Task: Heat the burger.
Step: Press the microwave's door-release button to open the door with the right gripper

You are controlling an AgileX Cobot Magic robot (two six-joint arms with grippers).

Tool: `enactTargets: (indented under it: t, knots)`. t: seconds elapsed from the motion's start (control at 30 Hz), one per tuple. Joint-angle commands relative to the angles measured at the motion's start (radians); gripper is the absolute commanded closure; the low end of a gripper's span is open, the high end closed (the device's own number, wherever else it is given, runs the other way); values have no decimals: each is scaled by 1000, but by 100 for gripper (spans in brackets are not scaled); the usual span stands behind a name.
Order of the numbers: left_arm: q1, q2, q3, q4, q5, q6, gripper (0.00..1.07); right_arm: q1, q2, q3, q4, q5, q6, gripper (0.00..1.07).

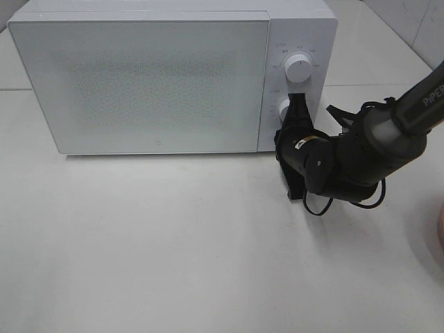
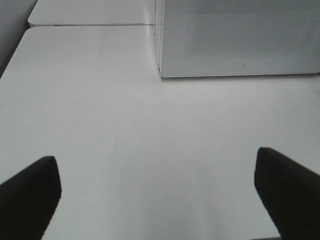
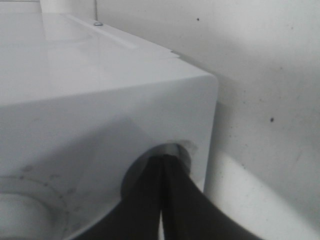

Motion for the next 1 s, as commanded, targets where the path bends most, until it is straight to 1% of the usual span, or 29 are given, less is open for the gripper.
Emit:
enactTargets:
  t: [0.03,0.27,0.7,0.9,1.0]
  knots:
    - [-3,-22,2,-4,-8,-2,6,-23,9,-90,-28,-132,-22,105]
    - [-3,-22,2,-4,-8,-2,6,-23,9,-89,-28,-153,-25,105]
    - [-3,-22,2,-4,-8,-2,6,-19,-2,-89,-32,-57,-35,106]
    - [-3,-22,2,-4,-8,-2,6,-19,-2,-89,-32,-48,-35,105]
    - [-3,-22,2,-4,-8,-2,6,-19,-3,-85,-37,-52,-35,107]
